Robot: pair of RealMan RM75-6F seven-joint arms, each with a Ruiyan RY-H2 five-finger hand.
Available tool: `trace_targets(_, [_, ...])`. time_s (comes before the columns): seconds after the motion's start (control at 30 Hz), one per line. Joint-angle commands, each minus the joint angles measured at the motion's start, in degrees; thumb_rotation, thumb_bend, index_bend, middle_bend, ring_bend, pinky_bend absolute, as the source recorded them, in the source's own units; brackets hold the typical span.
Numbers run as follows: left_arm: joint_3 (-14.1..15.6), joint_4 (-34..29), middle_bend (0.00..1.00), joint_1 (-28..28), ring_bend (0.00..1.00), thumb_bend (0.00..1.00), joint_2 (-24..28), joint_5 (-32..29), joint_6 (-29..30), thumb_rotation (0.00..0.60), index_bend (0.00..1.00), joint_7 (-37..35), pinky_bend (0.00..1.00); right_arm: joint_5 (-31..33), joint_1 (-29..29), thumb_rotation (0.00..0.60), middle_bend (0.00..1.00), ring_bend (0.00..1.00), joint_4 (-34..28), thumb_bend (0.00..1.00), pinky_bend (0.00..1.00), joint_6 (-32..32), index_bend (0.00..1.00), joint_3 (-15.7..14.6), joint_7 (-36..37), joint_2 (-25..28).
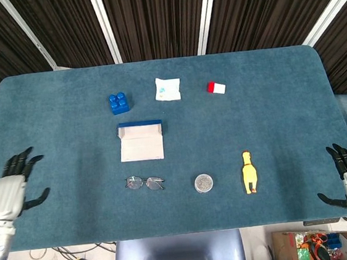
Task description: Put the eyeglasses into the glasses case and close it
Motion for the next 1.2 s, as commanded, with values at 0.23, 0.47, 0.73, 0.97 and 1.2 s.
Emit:
trace_targets(0.23, [-5.20, -5.89, 0.05, -18.58, 0.00, 0.26, -1.33, -17.64, -21.42, 0.600, 0.24, 13.00, 0.00, 0.33, 0.02, 0.600, 0.00, 0.05, -0.23, 0.09, 0.19, -0.17, 0.00, 0.05, -0.10, 0.04])
trace_targets(0.47, [-4.85, -2.44, 0.07, -26.97, 0.00, 0.26, -10.28, -30.09, -22.34, 0.600, 0.30, 22.63, 0.00, 0.34, 0.02, 0.600, 0.00, 0.05, -0.23, 0.09, 0.19, -0.10, 0.00, 0.08, -0.31, 0.02])
trace_targets(0.73, [-2.41, 1.71, 0.07, -31.82, 0.00, 0.27, -18.91, -37.07, -18.93, 0.600, 0.33, 29.91, 0.00, 0.27, 0.02, 0.600, 0.00, 0.05, -0.16, 0.09, 0.19, -0.05, 0.00, 0.10, -0.07, 0.08])
trace_targets(0.97, [-1.31, 5.26, 0.07, -34.31, 0.00, 0.32, -24.16, -40.04, -16.93, 0.600, 0.36, 32.62, 0.00, 0.50, 0.00, 0.600, 0.00, 0.05, -0.13, 0.09, 0.19, -0.04, 0.00, 0.26, 0.54, 0.27])
trace_targets(1.2, [-0.18, 7.58, 0.08, -35.80, 0.00, 0.32, -27.49, -41.35, -16.58, 0.600, 0.42, 33.83, 0.00, 0.41, 0.03, 0.600, 0.00, 0.05, -0.10, 0.09, 0.19, -0.11, 0.00, 0.24, 0.86, 0.41])
